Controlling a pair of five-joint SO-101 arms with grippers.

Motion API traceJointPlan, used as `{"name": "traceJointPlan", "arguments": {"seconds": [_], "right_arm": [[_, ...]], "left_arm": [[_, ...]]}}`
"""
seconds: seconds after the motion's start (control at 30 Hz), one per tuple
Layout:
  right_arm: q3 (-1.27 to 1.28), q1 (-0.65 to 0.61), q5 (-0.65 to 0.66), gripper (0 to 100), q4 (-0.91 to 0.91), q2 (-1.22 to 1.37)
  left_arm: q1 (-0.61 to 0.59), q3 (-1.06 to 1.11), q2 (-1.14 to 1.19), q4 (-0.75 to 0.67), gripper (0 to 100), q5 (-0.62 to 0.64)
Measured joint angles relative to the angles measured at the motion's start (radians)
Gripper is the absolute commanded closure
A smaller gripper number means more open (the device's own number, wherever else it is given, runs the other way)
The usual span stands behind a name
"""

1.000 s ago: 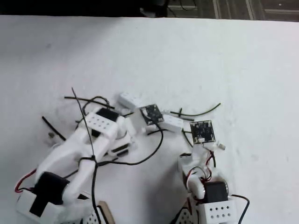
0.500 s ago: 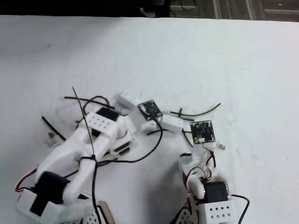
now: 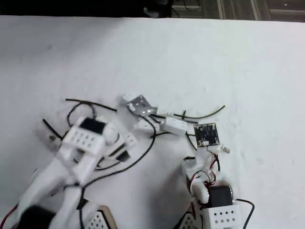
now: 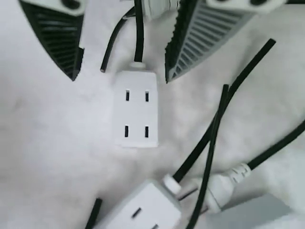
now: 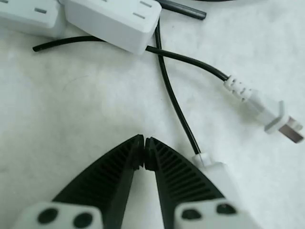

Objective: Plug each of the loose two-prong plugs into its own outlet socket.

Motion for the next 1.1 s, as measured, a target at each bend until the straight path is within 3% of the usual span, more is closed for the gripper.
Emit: {"name": "traceJointPlan", "arguments": {"seconds": [0.27,0.67,0.83,0.97,1.1], "right_arm": [[0.000,0.000,0.000,98.1,0.000,0.000],[0.000,0.000,0.000,98.1,0.000,0.000],[0.000,0.006,0.000,98.1,0.000,0.000],[-0.043,0.127,0.025,98.1,0.000,-0.003],[-0.114,0.244,0.212,98.1,-0.064,0.000]], "left_arm": [[-0.041,0.118,-0.391,0.048,70,0.086],[-0.397,0.358,-0.848,0.110,70,0.121],[-0.440,0.462,-1.010,0.112,70,0.124],[-0.446,0.482,-1.102,0.144,70,0.124],[-0.446,0.497,-1.145,0.158,70,0.124]]}}
